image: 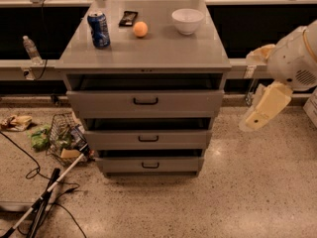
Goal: Move pepsi can near white bowl
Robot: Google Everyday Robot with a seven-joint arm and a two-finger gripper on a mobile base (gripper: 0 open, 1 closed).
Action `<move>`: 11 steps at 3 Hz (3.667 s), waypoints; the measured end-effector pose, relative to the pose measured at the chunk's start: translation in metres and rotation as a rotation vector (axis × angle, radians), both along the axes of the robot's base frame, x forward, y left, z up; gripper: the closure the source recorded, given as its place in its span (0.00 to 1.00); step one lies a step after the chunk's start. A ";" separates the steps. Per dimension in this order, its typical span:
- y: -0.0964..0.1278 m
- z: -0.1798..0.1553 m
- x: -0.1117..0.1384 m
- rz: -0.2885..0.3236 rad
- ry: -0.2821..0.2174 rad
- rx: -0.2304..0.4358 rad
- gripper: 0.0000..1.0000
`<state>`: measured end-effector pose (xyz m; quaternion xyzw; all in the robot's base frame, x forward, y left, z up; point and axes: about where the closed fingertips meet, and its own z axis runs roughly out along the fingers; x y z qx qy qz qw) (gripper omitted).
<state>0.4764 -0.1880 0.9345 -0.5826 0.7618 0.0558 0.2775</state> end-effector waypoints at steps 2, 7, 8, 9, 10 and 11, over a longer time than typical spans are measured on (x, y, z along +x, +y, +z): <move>0.068 0.024 0.111 0.028 -0.297 0.691 0.00; 0.187 0.027 0.249 -0.083 -0.413 0.897 0.00; 0.236 0.013 0.280 -0.111 -0.404 0.849 0.00; 0.250 -0.005 0.298 -0.150 -0.365 0.831 0.00; 0.245 -0.004 0.296 -0.144 -0.376 0.826 0.00; 0.259 -0.004 0.305 -0.192 -0.394 0.831 0.00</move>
Offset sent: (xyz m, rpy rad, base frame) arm 0.2114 0.0690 0.1308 1.1834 -0.6304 -0.0782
